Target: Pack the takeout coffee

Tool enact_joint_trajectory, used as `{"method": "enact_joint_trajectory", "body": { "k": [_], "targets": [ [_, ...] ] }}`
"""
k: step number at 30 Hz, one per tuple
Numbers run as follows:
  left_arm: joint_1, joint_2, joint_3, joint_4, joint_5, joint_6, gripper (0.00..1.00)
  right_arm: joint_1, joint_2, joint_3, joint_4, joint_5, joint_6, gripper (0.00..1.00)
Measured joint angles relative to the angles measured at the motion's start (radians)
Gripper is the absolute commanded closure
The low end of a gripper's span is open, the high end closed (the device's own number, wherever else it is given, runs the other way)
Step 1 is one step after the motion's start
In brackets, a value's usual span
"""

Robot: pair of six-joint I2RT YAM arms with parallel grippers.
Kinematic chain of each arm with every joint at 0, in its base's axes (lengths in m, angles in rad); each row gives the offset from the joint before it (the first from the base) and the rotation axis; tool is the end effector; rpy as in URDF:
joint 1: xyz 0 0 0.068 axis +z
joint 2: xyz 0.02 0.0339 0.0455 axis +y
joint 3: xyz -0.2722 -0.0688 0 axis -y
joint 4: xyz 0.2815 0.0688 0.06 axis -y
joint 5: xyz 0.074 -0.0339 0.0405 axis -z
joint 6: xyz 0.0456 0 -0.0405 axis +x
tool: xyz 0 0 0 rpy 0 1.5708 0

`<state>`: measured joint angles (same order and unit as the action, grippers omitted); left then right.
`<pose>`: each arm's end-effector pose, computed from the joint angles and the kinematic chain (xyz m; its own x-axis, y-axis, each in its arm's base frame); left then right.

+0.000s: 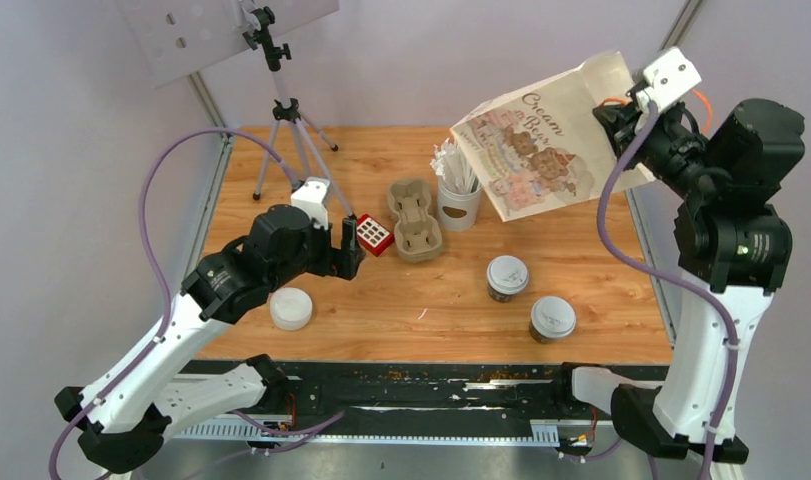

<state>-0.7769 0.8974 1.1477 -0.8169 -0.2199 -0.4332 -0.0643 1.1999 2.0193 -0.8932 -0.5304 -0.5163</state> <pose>0.1554 -0.1388 0.3905 -0.5795 -0.0047 -0.8149 0.3412 0.9067 -0.2479 0.1838 0.0113 0.6055 0.1572 -0.4368 -0.8857 -0.4260 0.7791 -0.4599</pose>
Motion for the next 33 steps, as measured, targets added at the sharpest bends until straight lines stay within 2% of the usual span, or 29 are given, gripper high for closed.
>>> {"method": "enact_joint_trajectory", "body": {
  "k": [9, 17, 24, 29, 33],
  "targets": [
    [0.068, 0.057, 0.211, -0.15, 0.016, -0.059, 0.02, 0.135, -0.158, -0.157, 0.075, -0.18, 0.121, 1.0],
    [0.071, 0.029, 0.299, -0.217, -0.01, -0.078, 0.0, 0.309, -0.221, -0.329, 0.091, -0.232, 0.208, 1.0],
    [0.071, -0.031, 0.255, -0.202, -0.074, -0.087, 0.0, 0.584, -0.219, -0.428, 0.098, -0.143, 0.228, 1.0],
    [0.071, -0.057, 0.242, -0.173, -0.069, -0.105, 0.0, 0.783, -0.169, -0.434, 0.089, 0.003, 0.202, 1.0],
    [0.071, -0.079, 0.214, -0.166, -0.066, -0.117, 0.01, 0.877, -0.111, -0.435, 0.078, 0.096, 0.163, 1.0]
  ]
}}
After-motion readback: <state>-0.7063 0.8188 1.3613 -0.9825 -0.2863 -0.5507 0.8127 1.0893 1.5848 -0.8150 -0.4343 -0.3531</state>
